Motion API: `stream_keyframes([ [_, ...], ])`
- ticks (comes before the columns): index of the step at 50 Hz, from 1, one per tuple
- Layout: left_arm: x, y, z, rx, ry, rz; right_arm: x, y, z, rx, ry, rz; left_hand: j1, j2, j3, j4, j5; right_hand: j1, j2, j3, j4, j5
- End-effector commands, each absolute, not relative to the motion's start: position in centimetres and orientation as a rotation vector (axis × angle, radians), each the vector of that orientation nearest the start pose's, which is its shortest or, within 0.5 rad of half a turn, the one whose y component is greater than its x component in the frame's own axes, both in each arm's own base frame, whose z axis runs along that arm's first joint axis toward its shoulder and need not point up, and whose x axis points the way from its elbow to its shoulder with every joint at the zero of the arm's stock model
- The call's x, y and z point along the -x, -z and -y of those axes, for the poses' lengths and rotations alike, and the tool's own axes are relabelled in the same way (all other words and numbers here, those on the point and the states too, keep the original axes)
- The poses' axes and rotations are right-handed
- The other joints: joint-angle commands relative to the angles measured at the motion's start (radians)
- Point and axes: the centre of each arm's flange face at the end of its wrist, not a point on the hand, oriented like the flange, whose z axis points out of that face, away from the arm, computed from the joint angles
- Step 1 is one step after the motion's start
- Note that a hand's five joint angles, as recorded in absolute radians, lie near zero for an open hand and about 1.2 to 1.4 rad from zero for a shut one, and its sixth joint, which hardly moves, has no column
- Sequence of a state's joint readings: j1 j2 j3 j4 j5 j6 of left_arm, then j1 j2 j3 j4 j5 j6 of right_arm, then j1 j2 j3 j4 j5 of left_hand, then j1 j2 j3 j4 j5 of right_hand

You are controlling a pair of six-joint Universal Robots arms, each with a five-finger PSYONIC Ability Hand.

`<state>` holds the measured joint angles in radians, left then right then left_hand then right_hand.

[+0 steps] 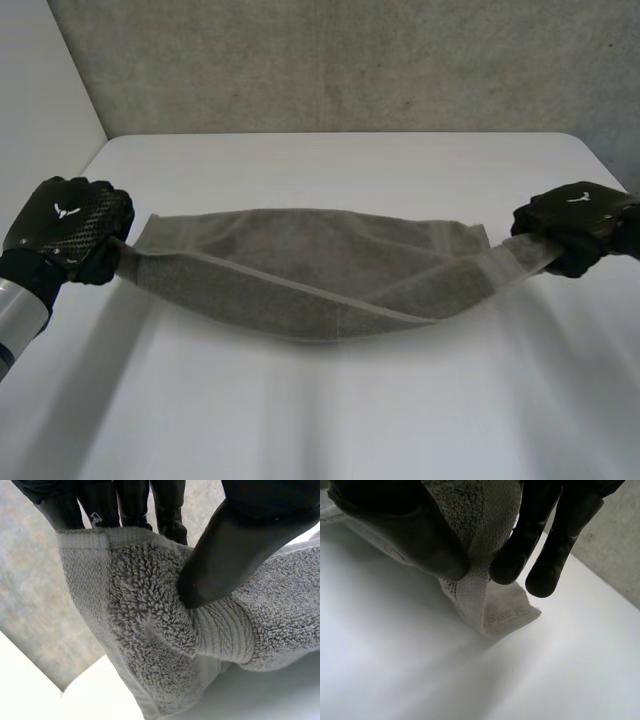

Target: Fold the towel.

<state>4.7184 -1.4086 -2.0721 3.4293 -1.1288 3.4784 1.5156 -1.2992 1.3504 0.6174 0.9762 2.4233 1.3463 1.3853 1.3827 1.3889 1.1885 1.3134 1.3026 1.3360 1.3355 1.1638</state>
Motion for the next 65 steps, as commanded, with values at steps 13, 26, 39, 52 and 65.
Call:
stream_keyframes([
  [13,14.0,-25.2,25.1,-0.628,2.263,-2.318,-11.6,-31.1,29.5,1.169,1.539,-2.319,0.050,0.011,0.014,0.007,0.033,0.083,0.094,0.060,0.061,0.058],
  [26,18.3,-19.2,30.2,-0.784,2.104,-2.576,-19.0,-23.8,30.6,1.571,1.195,-2.389,0.050,0.011,0.014,0.007,0.033,0.083,0.094,0.060,0.061,0.058],
  [39,19.6,-21.7,37.6,-0.790,2.032,-2.306,-24.1,-26.9,36.9,1.580,1.752,-2.235,0.050,0.011,0.014,0.007,0.033,0.083,0.094,0.060,0.061,0.058],
  [52,21.2,-43.4,38.4,-0.156,2.922,-1.509,-24.7,-44.1,39.8,0.758,2.643,-1.417,0.050,0.011,0.014,0.007,0.033,0.083,0.094,0.060,0.061,0.058],
  [65,21.1,-35.8,39.1,-0.305,2.861,-1.817,-25.8,-37.1,39.2,1.072,2.216,-1.662,0.050,0.011,0.014,0.007,0.033,0.083,0.094,0.060,0.061,0.058],
])
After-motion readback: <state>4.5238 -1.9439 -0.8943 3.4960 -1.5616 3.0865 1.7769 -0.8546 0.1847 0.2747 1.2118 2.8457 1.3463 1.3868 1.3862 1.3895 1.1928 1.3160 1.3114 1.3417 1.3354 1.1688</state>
